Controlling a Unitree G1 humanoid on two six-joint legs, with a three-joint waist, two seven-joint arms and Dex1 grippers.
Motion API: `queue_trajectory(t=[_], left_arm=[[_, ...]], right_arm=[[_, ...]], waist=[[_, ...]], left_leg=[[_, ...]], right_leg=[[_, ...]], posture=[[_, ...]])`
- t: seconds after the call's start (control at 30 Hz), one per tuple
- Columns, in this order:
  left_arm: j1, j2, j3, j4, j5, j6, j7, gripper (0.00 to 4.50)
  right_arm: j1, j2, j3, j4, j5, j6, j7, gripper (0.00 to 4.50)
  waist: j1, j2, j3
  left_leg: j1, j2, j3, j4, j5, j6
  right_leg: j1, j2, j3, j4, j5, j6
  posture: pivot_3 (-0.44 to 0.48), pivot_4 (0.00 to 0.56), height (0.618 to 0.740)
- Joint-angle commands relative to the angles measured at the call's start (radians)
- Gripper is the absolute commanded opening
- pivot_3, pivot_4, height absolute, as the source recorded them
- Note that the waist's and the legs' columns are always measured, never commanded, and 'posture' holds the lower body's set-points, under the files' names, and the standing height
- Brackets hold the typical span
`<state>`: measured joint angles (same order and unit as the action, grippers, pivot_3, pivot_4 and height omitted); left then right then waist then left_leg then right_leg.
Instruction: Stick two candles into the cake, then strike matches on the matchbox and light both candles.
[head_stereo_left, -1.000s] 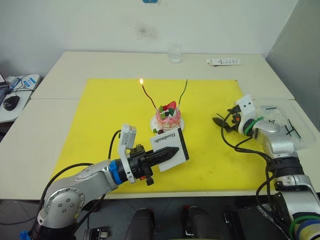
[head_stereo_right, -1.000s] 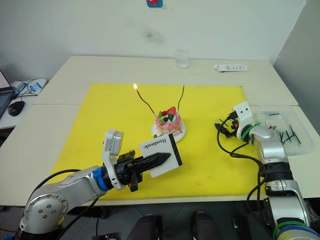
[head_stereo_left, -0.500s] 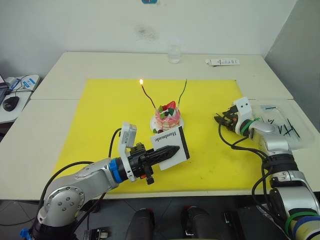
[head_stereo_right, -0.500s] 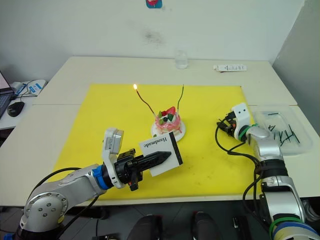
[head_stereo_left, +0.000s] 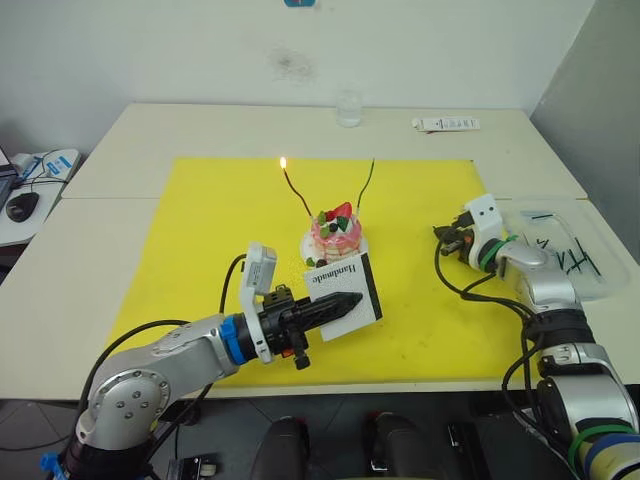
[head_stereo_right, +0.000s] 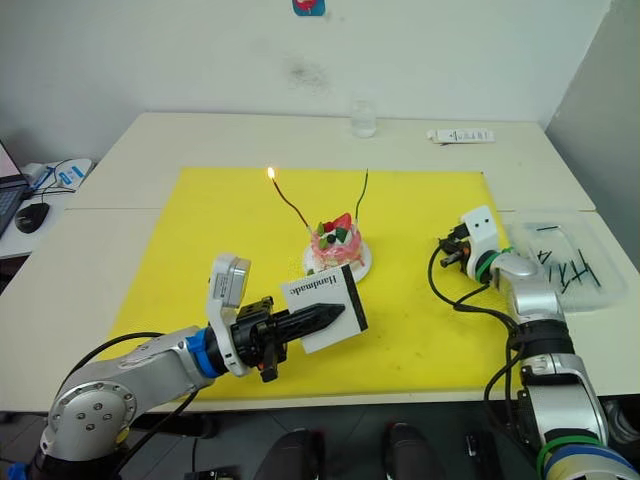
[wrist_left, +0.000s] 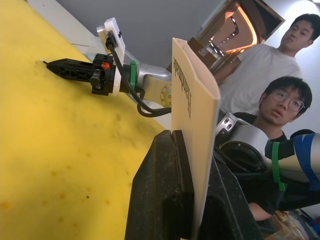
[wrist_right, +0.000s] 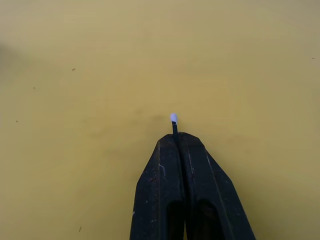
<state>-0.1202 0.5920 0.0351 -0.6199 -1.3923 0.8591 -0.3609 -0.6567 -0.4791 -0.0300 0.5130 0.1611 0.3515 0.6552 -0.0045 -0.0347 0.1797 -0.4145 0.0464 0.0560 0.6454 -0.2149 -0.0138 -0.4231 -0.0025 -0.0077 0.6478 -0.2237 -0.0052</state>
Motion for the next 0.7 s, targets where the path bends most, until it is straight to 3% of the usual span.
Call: queue_trajectory(t=[0.03, 0.37, 0.7], left_arm=[[-0.004, 0.01, 0.01, -0.026, -0.023, -0.001, -0.007, 0.0], [0.043, 0.084, 0.056, -0.025, -0.05, 0.01, -0.047, 0.0], [0.13, 0.178, 0.126, -0.002, -0.031, 0.02, -0.136, 0.0]], right_arm=[[0.042, -0.041, -0.015, -0.155, 0.037, 0.03, 0.062, 0.03], [0.254, -0.174, 0.058, -0.606, 0.093, 0.162, 0.229, 0.03], [0.346, -0.207, 0.1, -0.71, 0.085, 0.152, 0.25, 0.03]], waist=[[0.0, 0.0, 0.0], [0.0, 0.0, 0.0], [0.002, 0.0, 0.0]], left_leg=[[0.0, 0.0, 0.0, 0.0, 0.0, 0.0], [0.001, 0.001, -0.001, 0.0, 0.0, 0.0], [0.001, 0.0, 0.0, 0.0, 0.0, 0.0]], right_leg=[[0.0, 0.0, 0.0, 0.0, 0.0, 0.0], [0.0, 0.0, -0.001, 0.0, -0.001, 0.0], [-0.001, -0.002, -0.001, 0.0, -0.003, -0.005]], posture=[[0.0, 0.15, 0.74], [0.0, 0.15, 0.74], [0.0, 0.15, 0.74]])
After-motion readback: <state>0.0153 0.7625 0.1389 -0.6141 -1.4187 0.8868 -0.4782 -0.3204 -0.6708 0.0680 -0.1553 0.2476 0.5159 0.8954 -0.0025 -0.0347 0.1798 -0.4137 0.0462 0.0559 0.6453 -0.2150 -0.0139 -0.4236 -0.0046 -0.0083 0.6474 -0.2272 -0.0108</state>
